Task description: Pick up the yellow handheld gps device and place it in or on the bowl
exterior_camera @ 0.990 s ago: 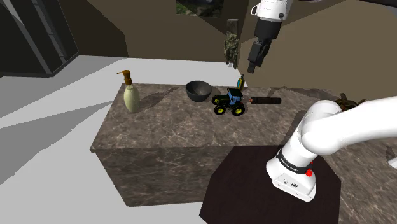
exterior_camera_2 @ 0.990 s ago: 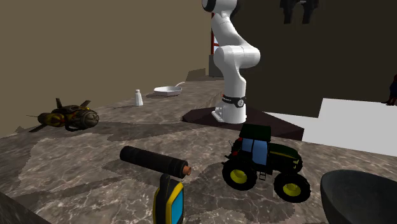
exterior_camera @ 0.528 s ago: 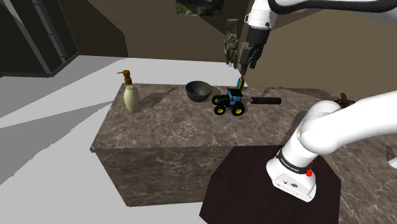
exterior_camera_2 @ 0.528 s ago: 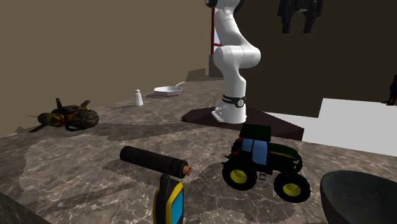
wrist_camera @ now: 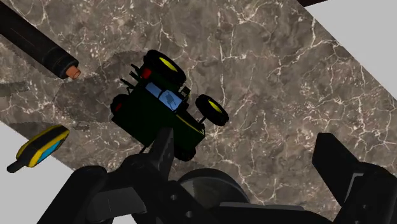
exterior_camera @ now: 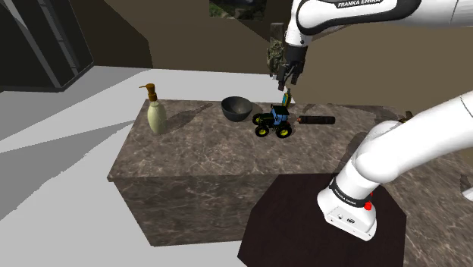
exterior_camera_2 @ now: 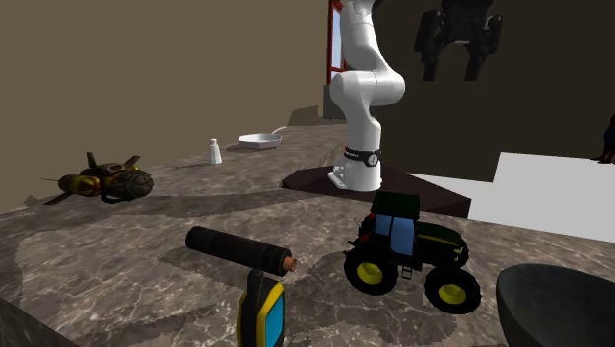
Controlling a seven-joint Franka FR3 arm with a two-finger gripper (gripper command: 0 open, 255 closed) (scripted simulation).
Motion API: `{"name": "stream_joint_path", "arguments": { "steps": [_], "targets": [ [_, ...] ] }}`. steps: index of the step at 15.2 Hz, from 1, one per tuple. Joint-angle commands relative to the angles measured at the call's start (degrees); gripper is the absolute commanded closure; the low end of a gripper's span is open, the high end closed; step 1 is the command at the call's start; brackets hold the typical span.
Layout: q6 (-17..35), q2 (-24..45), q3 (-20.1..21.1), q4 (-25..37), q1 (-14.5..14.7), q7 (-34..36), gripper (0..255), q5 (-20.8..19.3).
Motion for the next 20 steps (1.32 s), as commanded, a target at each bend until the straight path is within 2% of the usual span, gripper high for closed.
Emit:
{"name": "stream_joint_path", "arguments": {
  "steps": [1,11,20],
  "targets": [
    [2.28,3.03,-1.15,0.78,-0.96,-0.24,0,-0.85],
    [12.45,20.25,-6.69,7.89,-5.07,-1.5,0,-2.65],
    [18.11,36.75,-10.76,18.76,-9.21,-3.46,0,-0.7]
  ]
}}
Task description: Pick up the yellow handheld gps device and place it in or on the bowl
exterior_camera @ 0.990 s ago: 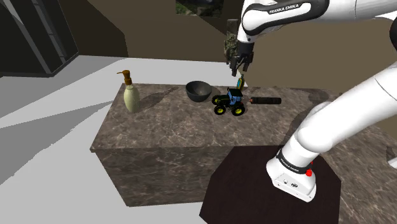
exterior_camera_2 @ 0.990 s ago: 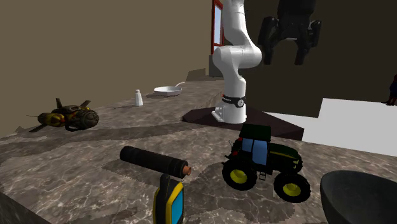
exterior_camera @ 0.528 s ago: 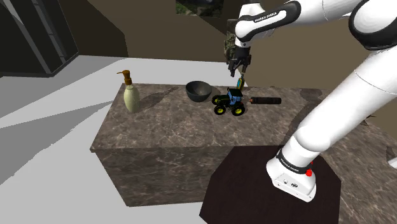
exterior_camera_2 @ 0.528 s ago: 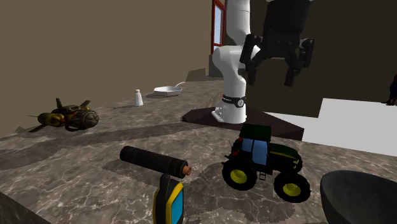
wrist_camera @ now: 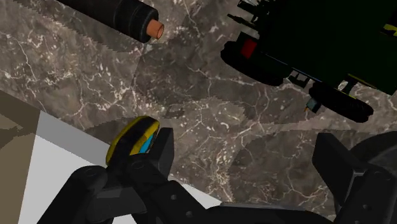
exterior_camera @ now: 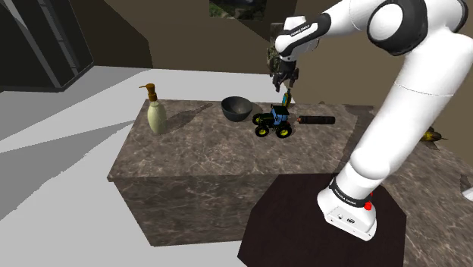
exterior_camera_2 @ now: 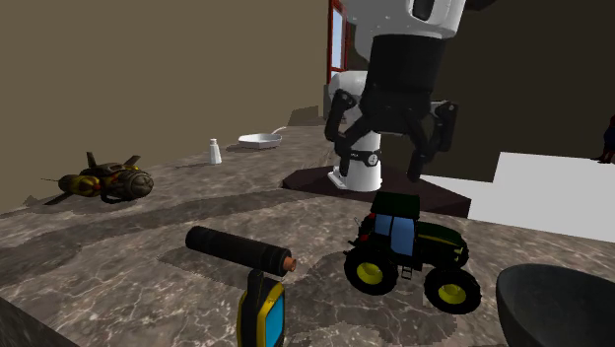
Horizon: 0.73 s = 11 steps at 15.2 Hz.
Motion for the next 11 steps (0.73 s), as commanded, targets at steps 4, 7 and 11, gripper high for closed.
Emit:
{"name": "stream_joint_path", "arguments": {
  "steps": [4,7,11],
  "targets": [
    [2.01,9.26,-1.66,7.23,-3.02,-1.27,0,1.99],
    [2.39,14.93,-2.28,12.47,-5.13,-1.87,0,3.39],
    [2.12,22.59,-2.85,20.38,-8.31,-2.44,0,5.26]
  ]
}}
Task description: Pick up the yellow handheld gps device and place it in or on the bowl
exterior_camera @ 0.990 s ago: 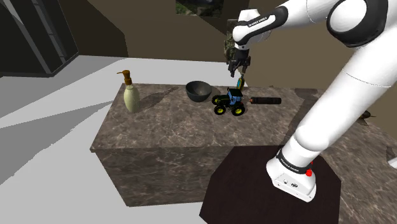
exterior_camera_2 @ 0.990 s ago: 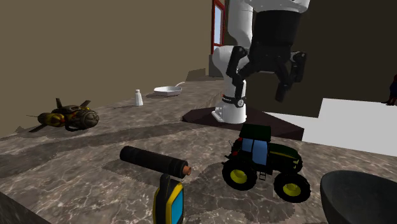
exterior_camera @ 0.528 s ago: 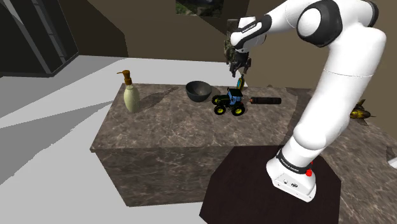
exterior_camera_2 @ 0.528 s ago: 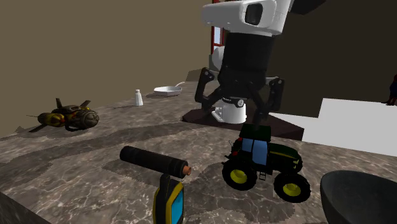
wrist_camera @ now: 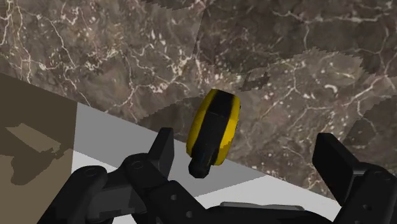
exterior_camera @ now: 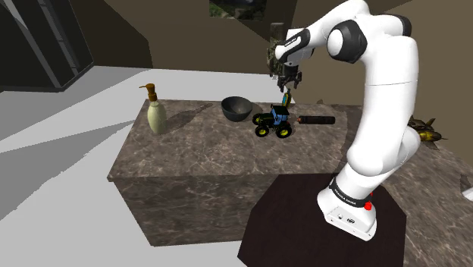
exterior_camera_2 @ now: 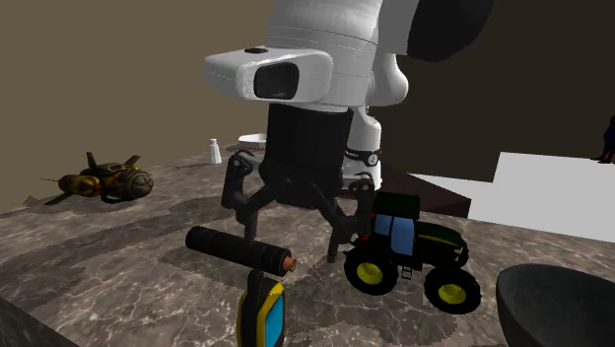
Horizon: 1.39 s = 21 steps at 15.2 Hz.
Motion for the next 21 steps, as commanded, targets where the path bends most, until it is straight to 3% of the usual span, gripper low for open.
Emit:
{"name": "stream_joint_path", "arguments": {
  "steps": [1,9,17,18,21],
  "targets": [
    [-0.14,3.55,-0.26,3.71,-1.55,-0.11,0,0.81],
    [4.35,6.44,0.25,2.09,-2.46,-0.59,0,1.62],
    [4.34,6.44,0.25,2.1,-2.46,-0.59,0,1.62],
    [4.34,6.44,0.25,2.1,-2.46,-0.59,255,1.62],
    [4.35,6.43,0.25,2.08,-2.46,-0.6,255,1.62]
  ]
}}
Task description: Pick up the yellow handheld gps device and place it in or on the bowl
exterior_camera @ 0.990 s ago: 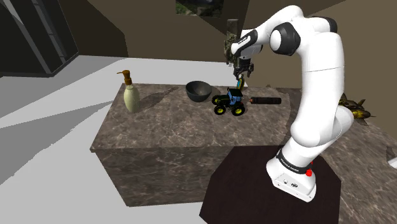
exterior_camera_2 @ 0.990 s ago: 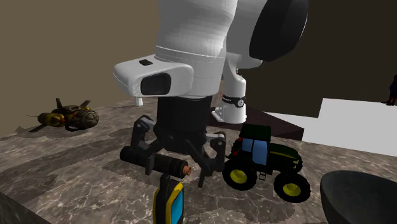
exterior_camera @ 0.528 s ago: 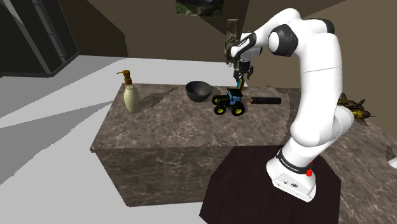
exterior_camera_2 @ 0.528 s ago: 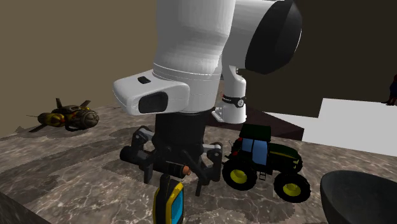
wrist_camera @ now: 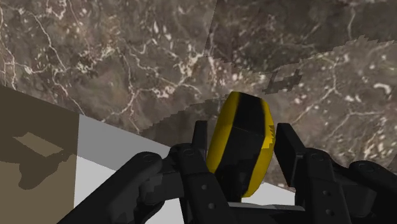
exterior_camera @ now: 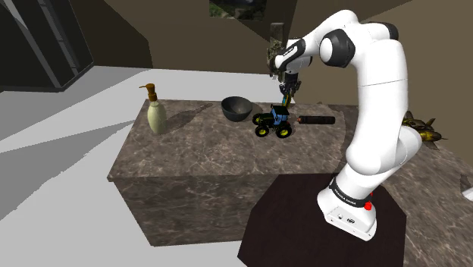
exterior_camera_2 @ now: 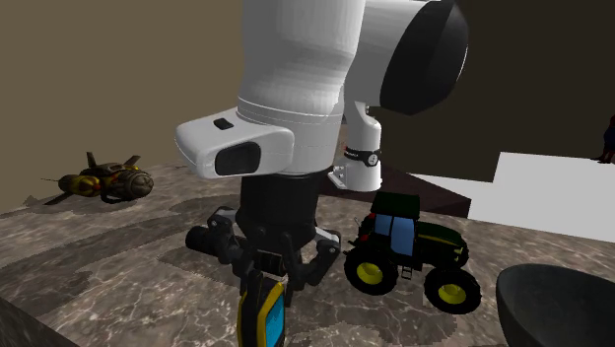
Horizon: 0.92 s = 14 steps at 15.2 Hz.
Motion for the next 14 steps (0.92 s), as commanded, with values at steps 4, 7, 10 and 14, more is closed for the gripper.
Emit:
{"name": "stream_joint_path", "arguments": {
  "steps": [4,7,10,14],
  "targets": [
    [0.01,0.02,-0.02,-0.02,-0.01,0.01,255,-0.01],
    [-0.54,-0.41,-0.11,0.11,0.05,-0.01,255,-0.12],
    [-2.22,-1.69,-0.38,0.56,0.25,-0.04,255,-0.46],
    [-4.53,-3.27,-0.7,1.35,0.49,-0.09,255,-0.89]
  ]
}}
